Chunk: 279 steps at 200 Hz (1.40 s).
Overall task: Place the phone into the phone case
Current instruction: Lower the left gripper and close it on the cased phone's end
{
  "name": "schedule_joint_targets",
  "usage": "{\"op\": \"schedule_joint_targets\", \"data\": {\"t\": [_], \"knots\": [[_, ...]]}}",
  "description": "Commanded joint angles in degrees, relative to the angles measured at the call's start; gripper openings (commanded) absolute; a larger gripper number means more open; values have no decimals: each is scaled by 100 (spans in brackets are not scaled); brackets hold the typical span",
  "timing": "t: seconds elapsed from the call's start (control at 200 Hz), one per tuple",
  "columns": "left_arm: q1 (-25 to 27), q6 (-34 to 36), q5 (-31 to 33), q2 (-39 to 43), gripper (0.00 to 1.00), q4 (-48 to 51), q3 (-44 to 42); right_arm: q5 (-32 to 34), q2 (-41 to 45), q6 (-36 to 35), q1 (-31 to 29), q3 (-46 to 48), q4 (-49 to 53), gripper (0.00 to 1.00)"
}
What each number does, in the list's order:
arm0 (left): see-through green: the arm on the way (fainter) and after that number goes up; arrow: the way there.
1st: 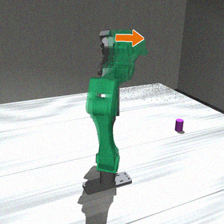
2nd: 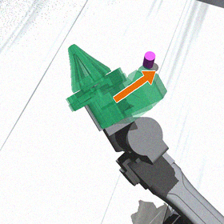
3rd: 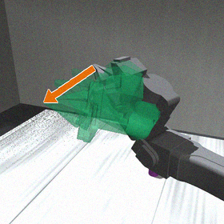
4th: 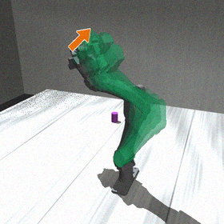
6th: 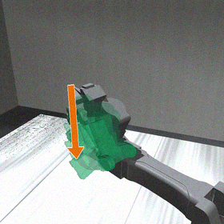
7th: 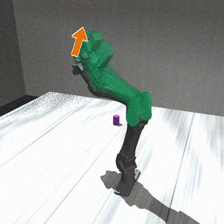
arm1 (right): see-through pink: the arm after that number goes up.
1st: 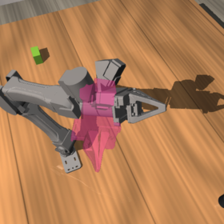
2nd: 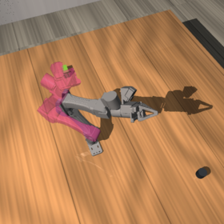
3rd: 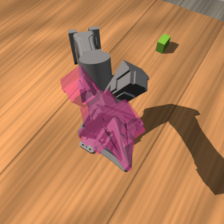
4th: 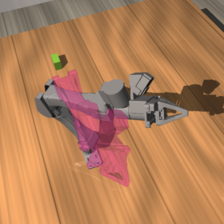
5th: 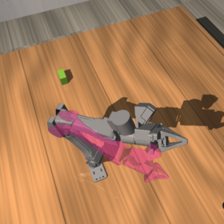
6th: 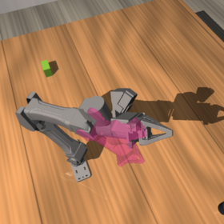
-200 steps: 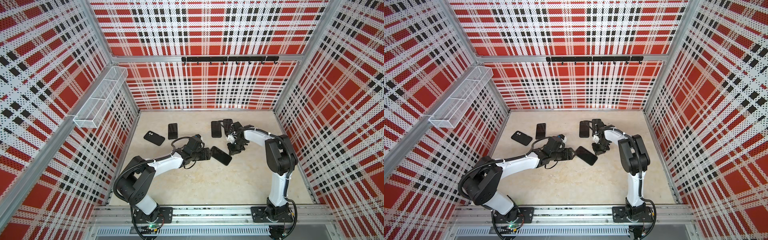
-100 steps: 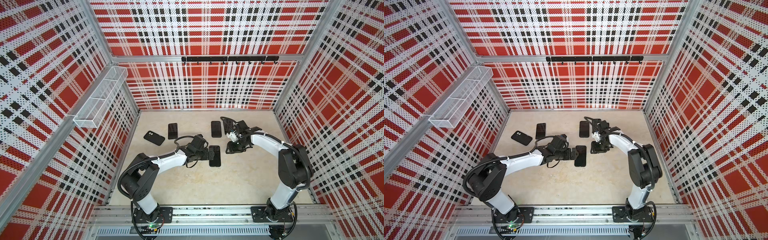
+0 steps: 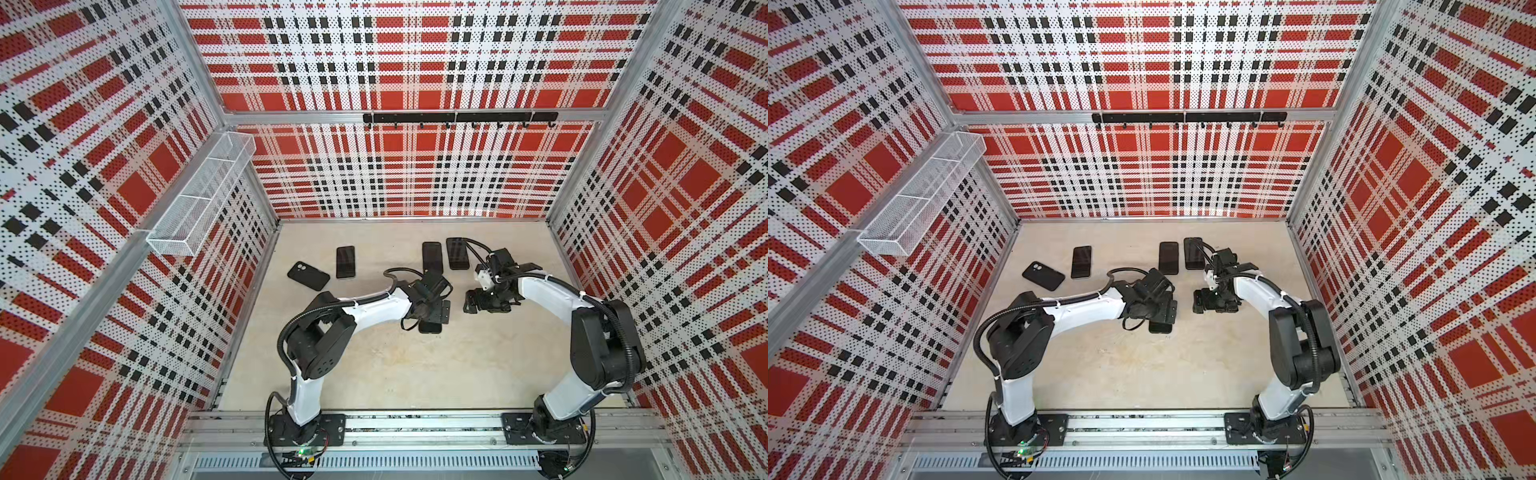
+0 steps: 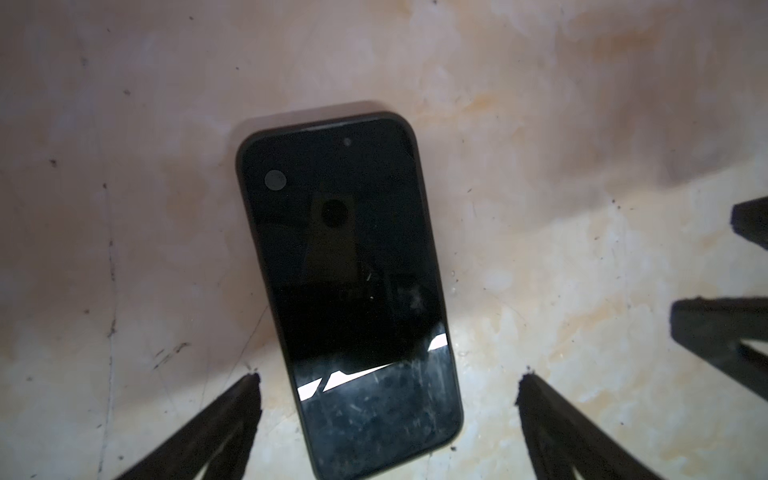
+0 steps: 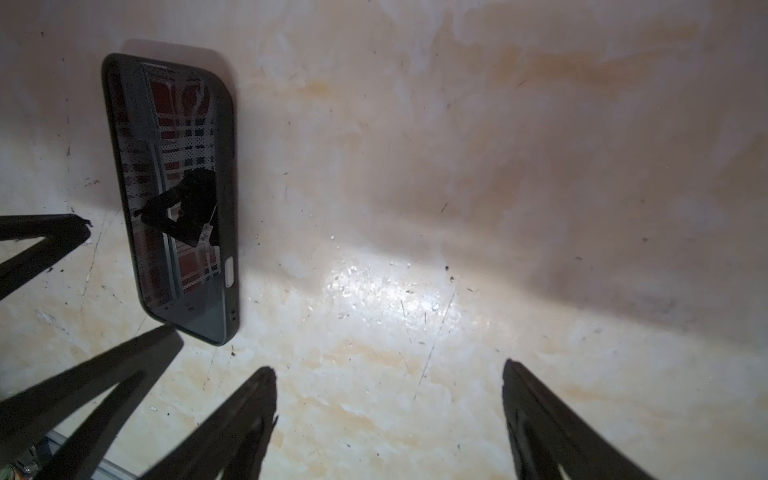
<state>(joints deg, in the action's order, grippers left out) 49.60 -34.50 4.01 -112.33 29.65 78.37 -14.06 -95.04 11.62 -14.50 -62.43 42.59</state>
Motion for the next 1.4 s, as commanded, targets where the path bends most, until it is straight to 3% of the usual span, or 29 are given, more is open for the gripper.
{"op": "schedule_joint_targets", "data": {"t": [0.0, 0.356, 0.551, 0.822, 1.263, 1.393], "knots": [[101, -23, 244, -283, 98, 516, 276, 18, -5, -103, -9, 52, -180, 88], [225, -37, 443, -869, 100, 949, 741, 53, 103, -168, 9, 161, -322, 88], [225, -22, 540, -887, 80, 991, 746, 95, 166, -171, 18, 161, -406, 87], [173, 88, 558, -814, 70, 1083, 857, 211, 363, -182, 18, 222, -442, 87], [-537, 260, 704, -132, 70, 856, 577, -45, 581, 105, 18, 451, -1088, 86], [-397, 276, 584, -46, 88, 762, 700, 58, 653, 104, 26, 551, -1096, 86]]}}
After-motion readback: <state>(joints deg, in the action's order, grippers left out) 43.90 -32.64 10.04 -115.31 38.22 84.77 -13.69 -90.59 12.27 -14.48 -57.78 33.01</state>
